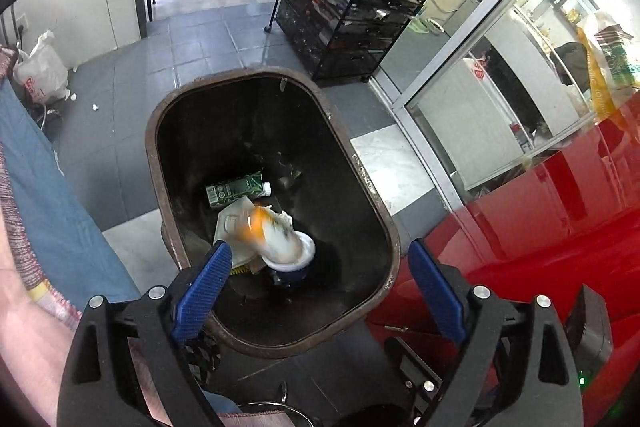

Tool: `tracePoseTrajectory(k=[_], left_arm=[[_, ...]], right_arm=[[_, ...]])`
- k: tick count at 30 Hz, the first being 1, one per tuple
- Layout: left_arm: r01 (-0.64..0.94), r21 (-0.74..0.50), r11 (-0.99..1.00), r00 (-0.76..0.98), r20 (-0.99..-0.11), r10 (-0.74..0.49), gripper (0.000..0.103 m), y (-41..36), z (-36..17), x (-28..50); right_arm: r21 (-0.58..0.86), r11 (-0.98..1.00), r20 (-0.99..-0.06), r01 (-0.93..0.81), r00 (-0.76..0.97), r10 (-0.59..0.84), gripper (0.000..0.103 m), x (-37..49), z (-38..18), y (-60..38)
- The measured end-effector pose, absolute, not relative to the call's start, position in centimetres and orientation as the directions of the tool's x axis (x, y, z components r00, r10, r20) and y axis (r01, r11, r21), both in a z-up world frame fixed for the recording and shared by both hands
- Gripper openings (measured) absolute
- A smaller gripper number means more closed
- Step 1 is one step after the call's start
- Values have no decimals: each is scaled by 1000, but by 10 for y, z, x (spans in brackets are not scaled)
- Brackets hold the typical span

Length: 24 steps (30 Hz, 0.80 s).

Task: Collect trash
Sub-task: 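Move both grippers back over the table trash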

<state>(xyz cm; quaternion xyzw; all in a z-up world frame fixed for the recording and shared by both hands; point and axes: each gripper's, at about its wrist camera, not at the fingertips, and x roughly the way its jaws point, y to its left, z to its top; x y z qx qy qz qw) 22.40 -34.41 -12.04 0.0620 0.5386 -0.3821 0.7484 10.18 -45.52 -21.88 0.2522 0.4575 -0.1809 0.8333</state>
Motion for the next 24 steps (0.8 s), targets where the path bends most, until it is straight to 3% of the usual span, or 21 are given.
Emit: tracePoseTrajectory(k=[13, 24], left_arm=[[649, -321, 690, 262, -757, -598, 95, -298, -58, 193], [578, -252, 776, 462, -683, -565, 97, -211, -18, 176]], right_arm=[[258, 838, -821, 481, 566, -73, 84, 113, -193, -441], [270, 911, -757, 313, 654, 0, 85, 141, -147, -394]])
